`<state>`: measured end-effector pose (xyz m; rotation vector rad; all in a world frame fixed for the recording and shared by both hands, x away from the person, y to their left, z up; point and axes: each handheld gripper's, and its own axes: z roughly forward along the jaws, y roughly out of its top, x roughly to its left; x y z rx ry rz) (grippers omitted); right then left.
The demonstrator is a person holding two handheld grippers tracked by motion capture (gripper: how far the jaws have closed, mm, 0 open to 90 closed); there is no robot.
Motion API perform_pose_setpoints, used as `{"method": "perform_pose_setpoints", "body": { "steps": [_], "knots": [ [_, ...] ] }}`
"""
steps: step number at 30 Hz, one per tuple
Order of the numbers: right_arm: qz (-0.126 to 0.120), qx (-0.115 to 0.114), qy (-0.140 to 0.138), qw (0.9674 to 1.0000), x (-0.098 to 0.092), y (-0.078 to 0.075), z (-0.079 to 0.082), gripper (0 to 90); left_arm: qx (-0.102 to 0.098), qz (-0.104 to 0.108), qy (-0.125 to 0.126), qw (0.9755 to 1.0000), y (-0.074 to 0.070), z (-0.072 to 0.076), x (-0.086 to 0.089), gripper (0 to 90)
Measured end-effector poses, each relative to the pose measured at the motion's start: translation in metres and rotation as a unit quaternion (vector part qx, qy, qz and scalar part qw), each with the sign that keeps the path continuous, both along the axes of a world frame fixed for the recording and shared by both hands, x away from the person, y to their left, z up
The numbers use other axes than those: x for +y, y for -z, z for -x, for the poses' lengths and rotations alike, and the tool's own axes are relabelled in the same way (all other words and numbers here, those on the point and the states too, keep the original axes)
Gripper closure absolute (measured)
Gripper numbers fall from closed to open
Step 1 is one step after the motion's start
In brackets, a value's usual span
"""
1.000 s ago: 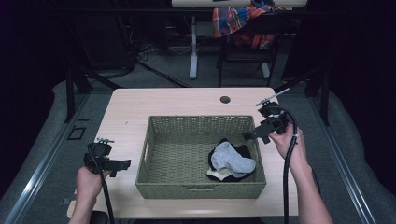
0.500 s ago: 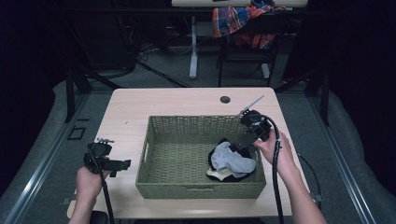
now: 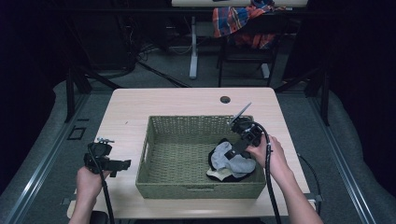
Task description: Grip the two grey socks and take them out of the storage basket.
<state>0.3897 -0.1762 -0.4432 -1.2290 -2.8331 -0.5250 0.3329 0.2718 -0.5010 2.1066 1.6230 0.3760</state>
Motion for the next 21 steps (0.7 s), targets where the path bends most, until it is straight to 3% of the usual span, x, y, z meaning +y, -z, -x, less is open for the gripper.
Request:
{"method": "perform_pose_setpoints", "body": {
  "steps": [2,4,13,21],
  "knots": [
    [0.009,0.005,-0.002,0.9999,0.003,0.004,0.0,0.7,0.0,-0.001,0.0,1.0,0.0,0.0,0.0,0.4],
    [0.018,0.001,0.001,0.9998,0.005,0.007,0.0,11.3,0.001,-0.001,0.001,1.0,0.0,0.0,0.0,0.4],
    [0.044,0.016,-0.01,0.9988,0.01,0.017,0.0,18.4,0.001,-0.001,0.002,1.0,0.0,0.0,0.0,0.5],
    [0.069,0.021,-0.015,0.9973,0.02,0.027,0.004,30.7,0.004,-0.001,0.004,1.0,-0.001,0.0,-0.001,0.6]
  ]
}}
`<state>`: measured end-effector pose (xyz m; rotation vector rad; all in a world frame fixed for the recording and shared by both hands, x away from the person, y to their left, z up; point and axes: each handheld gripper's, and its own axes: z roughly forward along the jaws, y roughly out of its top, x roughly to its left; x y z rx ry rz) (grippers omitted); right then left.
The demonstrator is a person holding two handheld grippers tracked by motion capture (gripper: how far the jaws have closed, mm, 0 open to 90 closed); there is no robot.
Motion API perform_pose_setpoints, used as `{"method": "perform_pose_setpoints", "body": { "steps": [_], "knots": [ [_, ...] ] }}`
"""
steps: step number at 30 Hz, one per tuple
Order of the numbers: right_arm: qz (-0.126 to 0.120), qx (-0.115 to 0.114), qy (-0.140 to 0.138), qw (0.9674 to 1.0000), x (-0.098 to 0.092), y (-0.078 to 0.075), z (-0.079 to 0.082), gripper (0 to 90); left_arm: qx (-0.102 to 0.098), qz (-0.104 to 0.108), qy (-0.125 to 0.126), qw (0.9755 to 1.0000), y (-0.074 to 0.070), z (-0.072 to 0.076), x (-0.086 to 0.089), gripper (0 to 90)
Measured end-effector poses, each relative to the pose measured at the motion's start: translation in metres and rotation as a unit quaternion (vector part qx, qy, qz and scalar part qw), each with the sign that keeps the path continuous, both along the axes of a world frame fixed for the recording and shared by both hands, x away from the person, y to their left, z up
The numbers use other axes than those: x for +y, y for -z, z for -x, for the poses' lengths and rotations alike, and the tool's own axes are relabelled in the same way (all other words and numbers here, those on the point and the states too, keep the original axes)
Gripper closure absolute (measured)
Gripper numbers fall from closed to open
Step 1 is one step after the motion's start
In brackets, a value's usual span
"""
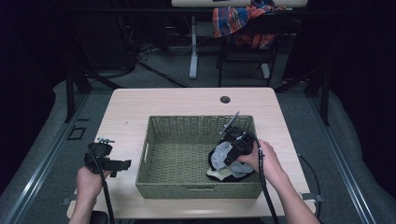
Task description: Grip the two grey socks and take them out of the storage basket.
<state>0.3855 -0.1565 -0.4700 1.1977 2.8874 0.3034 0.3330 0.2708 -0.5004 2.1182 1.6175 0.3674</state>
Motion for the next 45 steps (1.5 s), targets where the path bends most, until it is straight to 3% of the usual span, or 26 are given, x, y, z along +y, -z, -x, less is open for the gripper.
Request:
{"method": "perform_pose_setpoints", "body": {
  "steps": [11,22,31,45],
  "knots": [
    [0.035,0.011,-0.013,0.9992,0.009,0.012,0.002,39.1,0.0,-0.001,0.0,1.0,0.0,0.0,0.0,0.7],
    [0.031,0.033,-0.009,0.999,0.007,0.02,-0.001,81.7,-0.005,0.006,0.002,1.0,0.0,0.0,0.0,0.5],
    [0.015,0.011,0.002,0.9998,0.003,0.004,0.0,84.8,-0.005,0.014,0.0,0.9999,0.0,0.0,0.003,0.2],
    [-0.022,-0.025,0.011,0.9994,-0.003,-0.029,0.0,85.7,-0.006,0.006,-0.001,1.0,0.0,0.002,0.001,0.4]
  ]
}}
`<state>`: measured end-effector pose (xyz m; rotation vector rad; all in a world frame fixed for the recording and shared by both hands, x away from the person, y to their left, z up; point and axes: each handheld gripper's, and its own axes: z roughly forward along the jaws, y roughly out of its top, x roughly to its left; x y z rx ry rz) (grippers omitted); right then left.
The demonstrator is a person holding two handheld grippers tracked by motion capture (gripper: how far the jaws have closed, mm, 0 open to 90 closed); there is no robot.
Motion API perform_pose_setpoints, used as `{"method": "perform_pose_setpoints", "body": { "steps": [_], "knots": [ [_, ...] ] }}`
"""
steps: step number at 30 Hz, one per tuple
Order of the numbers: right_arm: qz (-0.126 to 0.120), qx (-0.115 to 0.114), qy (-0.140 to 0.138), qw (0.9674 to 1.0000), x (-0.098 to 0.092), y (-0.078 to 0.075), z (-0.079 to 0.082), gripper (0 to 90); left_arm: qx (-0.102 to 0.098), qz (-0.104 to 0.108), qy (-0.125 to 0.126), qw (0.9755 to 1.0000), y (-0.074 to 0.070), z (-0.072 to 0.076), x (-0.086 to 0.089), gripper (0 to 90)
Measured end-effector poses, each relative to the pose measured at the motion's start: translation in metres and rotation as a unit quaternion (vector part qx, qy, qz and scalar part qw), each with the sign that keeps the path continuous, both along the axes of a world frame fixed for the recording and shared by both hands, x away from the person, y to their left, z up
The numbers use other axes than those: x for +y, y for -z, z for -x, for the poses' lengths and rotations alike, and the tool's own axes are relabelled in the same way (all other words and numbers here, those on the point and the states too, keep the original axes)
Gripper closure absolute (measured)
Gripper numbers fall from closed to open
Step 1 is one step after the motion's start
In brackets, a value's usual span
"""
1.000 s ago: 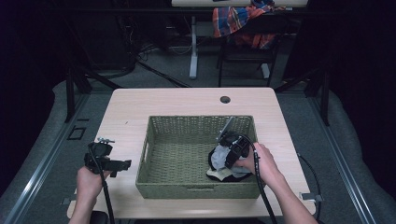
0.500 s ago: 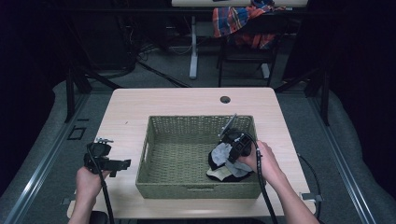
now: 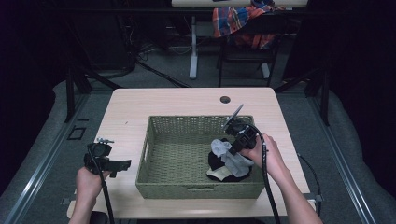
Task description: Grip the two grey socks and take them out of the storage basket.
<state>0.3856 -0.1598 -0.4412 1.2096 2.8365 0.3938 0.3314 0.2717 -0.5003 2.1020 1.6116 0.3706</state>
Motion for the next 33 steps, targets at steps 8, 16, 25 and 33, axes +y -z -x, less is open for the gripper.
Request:
{"method": "perform_pose_setpoints", "body": {
  "steps": [8,16,25,33],
  "knots": [
    [-0.019,-0.017,0.012,0.9996,-0.01,-0.022,-0.008,85.7,-0.001,-0.001,0.0,1.0,0.0,0.001,0.0,0.4],
    [-0.034,-0.022,0.018,0.999,-0.01,-0.035,-0.023,85.7,0.001,-0.002,0.002,1.0,0.001,-0.001,-0.001,0.5],
    [-0.05,-0.034,0.031,0.9977,-0.019,-0.042,-0.03,85.7,0.006,-0.002,0.001,1.0,0.001,0.004,0.002,0.3],
    [-0.049,-0.05,0.024,0.9972,-0.021,-0.053,-0.023,85.9,0.006,-0.002,0.003,1.0,0.001,0.003,0.001,0.3]
  ]
}}
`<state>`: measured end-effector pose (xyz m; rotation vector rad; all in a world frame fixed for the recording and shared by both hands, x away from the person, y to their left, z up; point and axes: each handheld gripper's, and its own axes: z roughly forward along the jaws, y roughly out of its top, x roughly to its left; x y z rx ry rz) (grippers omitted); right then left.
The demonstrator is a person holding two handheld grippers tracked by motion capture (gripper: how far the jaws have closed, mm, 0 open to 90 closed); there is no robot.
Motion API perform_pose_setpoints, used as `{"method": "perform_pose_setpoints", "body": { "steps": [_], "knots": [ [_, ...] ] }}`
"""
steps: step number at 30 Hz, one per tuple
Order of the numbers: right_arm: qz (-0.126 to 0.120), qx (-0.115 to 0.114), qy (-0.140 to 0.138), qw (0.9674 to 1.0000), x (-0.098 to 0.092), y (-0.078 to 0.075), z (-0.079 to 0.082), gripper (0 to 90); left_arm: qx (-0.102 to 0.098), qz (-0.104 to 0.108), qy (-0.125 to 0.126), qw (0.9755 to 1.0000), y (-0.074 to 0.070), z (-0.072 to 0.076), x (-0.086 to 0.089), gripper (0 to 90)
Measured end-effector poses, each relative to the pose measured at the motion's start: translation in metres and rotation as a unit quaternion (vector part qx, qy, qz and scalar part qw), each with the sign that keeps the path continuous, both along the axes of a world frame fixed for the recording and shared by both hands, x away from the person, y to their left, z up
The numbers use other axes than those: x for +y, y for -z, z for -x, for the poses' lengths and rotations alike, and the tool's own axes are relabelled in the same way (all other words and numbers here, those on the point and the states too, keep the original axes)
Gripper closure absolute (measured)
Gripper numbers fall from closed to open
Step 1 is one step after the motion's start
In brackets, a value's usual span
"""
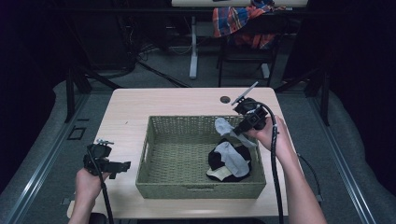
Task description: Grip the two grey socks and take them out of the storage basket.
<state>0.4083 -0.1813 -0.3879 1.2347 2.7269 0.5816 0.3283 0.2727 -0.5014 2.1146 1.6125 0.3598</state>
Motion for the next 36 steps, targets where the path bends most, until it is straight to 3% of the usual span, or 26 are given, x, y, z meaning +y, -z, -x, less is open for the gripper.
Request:
{"method": "perform_pose_setpoints", "body": {
  "steps": [7,14,36],
  "knots": [
    [-0.004,-0.016,0.006,0.9998,-0.011,-0.013,0.005,85.9,0.0,0.0,0.0,1.0,0.0,0.0,0.0,0.3],
    [-0.006,-0.029,0.035,0.9989,-0.035,-0.025,0.011,85.8,0.0,0.001,0.001,1.0,0.0,0.0,0.0,0.3],
    [0.005,-0.019,0.12,0.9926,-0.102,-0.017,0.01,86.0,0.004,0.0,0.003,1.0,-0.001,0.0,-0.001,0.3]
  ]
}}
